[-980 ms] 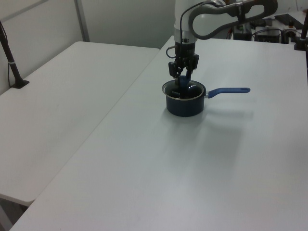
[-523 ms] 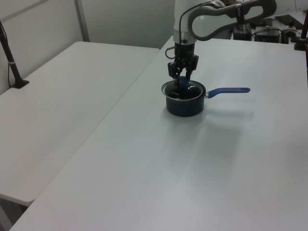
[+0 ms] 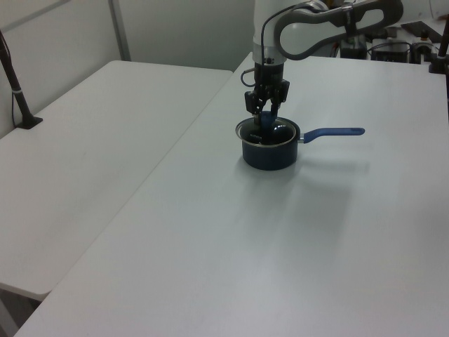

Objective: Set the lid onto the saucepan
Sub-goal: 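Lower the lid onto the saucepan rim and settle it flat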

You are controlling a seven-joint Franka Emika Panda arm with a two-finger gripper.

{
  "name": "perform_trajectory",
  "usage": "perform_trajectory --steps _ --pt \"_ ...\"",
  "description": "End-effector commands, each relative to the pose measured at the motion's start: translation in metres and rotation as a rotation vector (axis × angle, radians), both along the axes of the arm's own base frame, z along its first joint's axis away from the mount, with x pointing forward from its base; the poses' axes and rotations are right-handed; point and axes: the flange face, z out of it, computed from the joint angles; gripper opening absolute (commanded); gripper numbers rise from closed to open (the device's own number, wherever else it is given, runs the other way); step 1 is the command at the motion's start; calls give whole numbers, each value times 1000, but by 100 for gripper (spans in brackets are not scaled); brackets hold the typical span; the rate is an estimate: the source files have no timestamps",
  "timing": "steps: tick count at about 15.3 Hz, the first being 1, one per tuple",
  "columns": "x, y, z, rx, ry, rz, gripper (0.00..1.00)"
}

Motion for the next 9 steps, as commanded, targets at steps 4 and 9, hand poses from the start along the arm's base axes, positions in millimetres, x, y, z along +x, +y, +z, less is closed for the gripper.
perform_trajectory --steps 4,9 --pt "-7 11 -10 -19 80 86 27" --pt "-8 10 -10 -21 78 62 26"
